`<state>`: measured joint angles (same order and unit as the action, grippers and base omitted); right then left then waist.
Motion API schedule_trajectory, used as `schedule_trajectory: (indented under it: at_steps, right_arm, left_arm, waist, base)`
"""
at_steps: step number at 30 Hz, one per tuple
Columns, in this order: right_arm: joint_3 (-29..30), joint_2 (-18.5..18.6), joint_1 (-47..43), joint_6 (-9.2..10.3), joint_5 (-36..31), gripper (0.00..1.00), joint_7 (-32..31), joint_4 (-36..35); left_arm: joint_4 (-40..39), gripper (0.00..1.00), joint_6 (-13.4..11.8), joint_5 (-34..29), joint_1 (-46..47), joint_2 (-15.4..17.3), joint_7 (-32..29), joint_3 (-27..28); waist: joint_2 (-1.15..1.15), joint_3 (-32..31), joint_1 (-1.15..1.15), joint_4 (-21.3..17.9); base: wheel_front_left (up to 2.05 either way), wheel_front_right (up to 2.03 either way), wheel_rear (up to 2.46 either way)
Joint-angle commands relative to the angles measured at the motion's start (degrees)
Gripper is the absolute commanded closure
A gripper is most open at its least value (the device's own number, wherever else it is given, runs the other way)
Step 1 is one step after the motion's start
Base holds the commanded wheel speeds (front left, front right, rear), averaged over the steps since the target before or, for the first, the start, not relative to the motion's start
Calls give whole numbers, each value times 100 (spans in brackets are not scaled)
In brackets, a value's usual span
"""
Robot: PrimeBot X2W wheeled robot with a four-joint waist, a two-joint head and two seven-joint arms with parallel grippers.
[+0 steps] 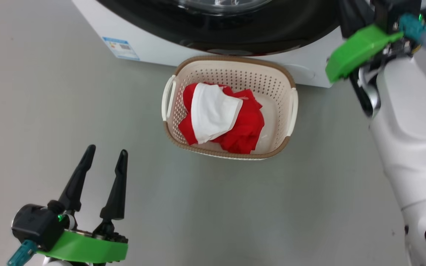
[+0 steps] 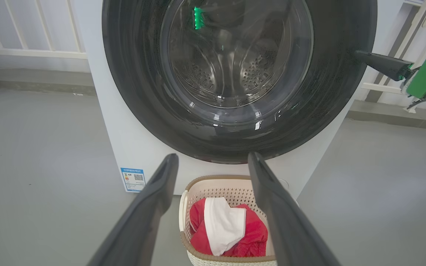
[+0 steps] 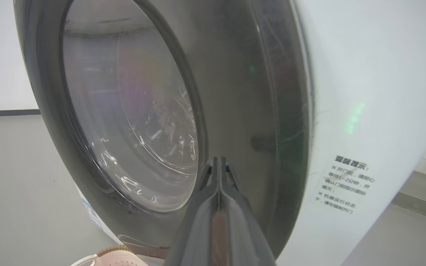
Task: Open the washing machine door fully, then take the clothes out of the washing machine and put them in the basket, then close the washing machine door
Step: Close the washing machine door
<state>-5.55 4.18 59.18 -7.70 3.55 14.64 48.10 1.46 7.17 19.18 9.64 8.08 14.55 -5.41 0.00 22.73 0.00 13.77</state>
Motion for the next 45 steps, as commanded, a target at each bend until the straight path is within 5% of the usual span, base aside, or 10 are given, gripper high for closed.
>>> schedule_trajectory:
  at_steps: [1,3,4,5,23,45]
  right_arm:
    - [-66,-129,-237,21,118,51,35,-266]
    - [-85,-129,-552,21,250,29,35,-458]
    - [-105,-129,-707,21,298,6,35,-555]
    - [-121,-129,-862,21,341,0,35,-650]
    - [277,-130,-3169,21,603,0,36,-2373]
    - [899,-130,-5614,21,596,0,36,-4132]
  left_arm:
    - [-79,0,32,39,-12,156,45,233]
    - [-36,0,32,51,-43,155,45,267]
    - [-17,0,32,57,-58,153,45,291]
    - [-3,0,32,66,-73,153,45,305]
    - [-48,0,-76,278,-372,170,-43,604]
    - [-379,0,-290,396,-1354,327,-226,783]
  waist:
    - [0,-189,0,-180]
    - [0,-299,0,-283]
    - [0,-357,0,-338]
    - [0,-416,0,-394]
    - [0,-1448,0,-1286]
    - [0,-2399,0,-1436]
  base:
    - [0,0,0]
    - [0,0,0]
    - [0,0,0]
    - [0,0,0]
    - [0,0,0]
    - [0,0,0]
